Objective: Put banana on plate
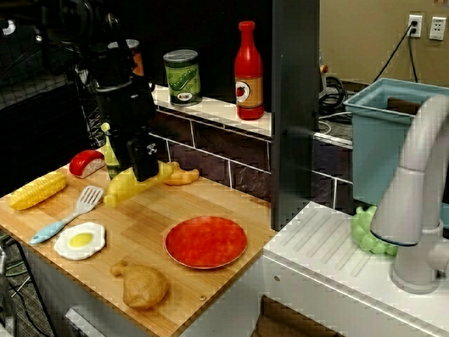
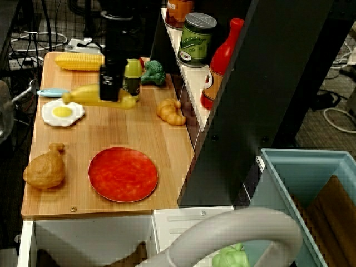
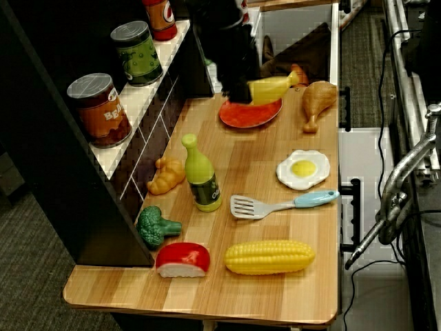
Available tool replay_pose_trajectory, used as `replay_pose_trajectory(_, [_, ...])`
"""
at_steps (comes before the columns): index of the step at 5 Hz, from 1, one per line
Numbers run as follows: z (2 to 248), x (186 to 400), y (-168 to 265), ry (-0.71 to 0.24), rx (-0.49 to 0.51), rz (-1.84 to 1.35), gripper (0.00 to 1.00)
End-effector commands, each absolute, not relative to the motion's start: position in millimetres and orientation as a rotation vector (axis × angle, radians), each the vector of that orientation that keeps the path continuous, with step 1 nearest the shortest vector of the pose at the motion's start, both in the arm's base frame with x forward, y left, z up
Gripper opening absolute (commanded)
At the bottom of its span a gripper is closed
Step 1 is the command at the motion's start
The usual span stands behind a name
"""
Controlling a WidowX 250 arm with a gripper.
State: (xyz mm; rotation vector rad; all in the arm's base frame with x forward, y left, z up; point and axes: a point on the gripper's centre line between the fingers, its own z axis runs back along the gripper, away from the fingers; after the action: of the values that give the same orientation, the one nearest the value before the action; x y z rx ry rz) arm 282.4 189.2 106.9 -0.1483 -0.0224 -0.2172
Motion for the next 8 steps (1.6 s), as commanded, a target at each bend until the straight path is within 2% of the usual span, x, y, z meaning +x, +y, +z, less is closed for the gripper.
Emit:
replay_pose_trajectory(1, [105,257,148,-0.043,-0.094,-0.301,0.00])
replay_pose_trajectory(2, [86,248,128,-0.026,-0.085,-0.309,0.00])
replay_pose_trajectory(3, [74,251,111,0.007,-0.084,-0.312,0.00])
replay_pose_trajectory(5, [92,281,106,0.044,-0.110,-0.275,0.00])
replay_pose_trajectory(6, [99,290,109,0.053,-0.121,-0.268,0.00])
replay_pose_trajectory(8, [80,293,125,0.047,-0.096,-0.246,0.00])
